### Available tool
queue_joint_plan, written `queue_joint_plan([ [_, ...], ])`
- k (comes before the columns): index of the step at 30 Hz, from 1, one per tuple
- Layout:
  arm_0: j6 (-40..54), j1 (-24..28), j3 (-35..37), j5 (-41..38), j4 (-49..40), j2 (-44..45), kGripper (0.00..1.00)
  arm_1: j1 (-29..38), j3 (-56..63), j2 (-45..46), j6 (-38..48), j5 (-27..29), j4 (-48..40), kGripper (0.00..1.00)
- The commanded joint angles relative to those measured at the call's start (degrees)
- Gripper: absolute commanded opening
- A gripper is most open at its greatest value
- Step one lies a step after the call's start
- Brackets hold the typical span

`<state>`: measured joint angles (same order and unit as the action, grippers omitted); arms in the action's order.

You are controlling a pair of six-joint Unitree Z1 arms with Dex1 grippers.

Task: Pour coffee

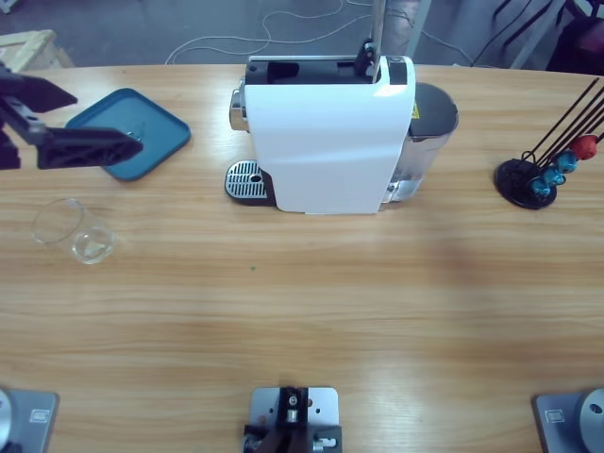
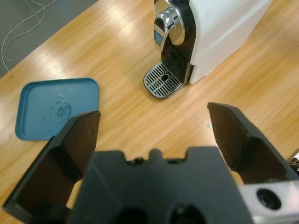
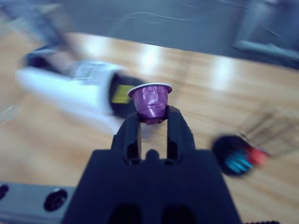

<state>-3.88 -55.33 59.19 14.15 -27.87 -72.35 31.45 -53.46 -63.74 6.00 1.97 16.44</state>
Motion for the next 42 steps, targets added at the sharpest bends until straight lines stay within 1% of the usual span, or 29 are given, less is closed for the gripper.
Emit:
queue_joint_plan([
  [1, -1.11, -0.63, -4.85, -0.35, 0.53, 3.54, 0.996, 17.83, -17.99, -18.18, -9.67, -2.32, 7.01, 0.000],
  [4, -1.21, -0.63, -5.29, -0.35, 0.53, 4.66, 0.996, 20.47, -28.26, -26.09, -16.28, -2.32, 12.37, 0.000],
  [8, -1.21, -0.61, -5.61, -0.35, 0.53, 5.03, 0.996, 21.02, -38.70, -33.73, -24.51, -2.25, 19.32, 0.000],
  [10, -1.21, -0.64, -5.75, -0.35, 0.53, 4.89, 0.996, 21.02, -41.79, -36.69, -29.71, -2.23, 20.46, 0.000],
  [13, -1.21, -0.63, -5.84, -0.32, 0.53, 4.52, 0.996, 20.98, -45.36, -39.89, -34.21, -0.65, 21.36, 0.000],
  [16, -1.21, -0.64, -5.84, -0.27, 0.57, 4.43, 0.996, 20.56, -46.79, -41.87, -35.74, 0.98, 21.27, 0.000],
  [24, -1.67, -0.64, -5.91, -0.39, 1.68, 2.71, 0.996, 18.61, -47.49, -46.13, -37.37, 1.90, 20.00, 0.000],
  [35, -2.62, -0.63, -6.28, -0.79, 2.20, 1.78, 0.996, 16.34, -47.35, -49.57, -37.73, 1.16, 19.18, 0.000],
  [42, -2.80, -0.64, -6.42, -0.79, 2.56, 0.99, 0.996, 16.27, -46.98, -51.12, -37.73, 0.95, 19.00, 0.000],
])
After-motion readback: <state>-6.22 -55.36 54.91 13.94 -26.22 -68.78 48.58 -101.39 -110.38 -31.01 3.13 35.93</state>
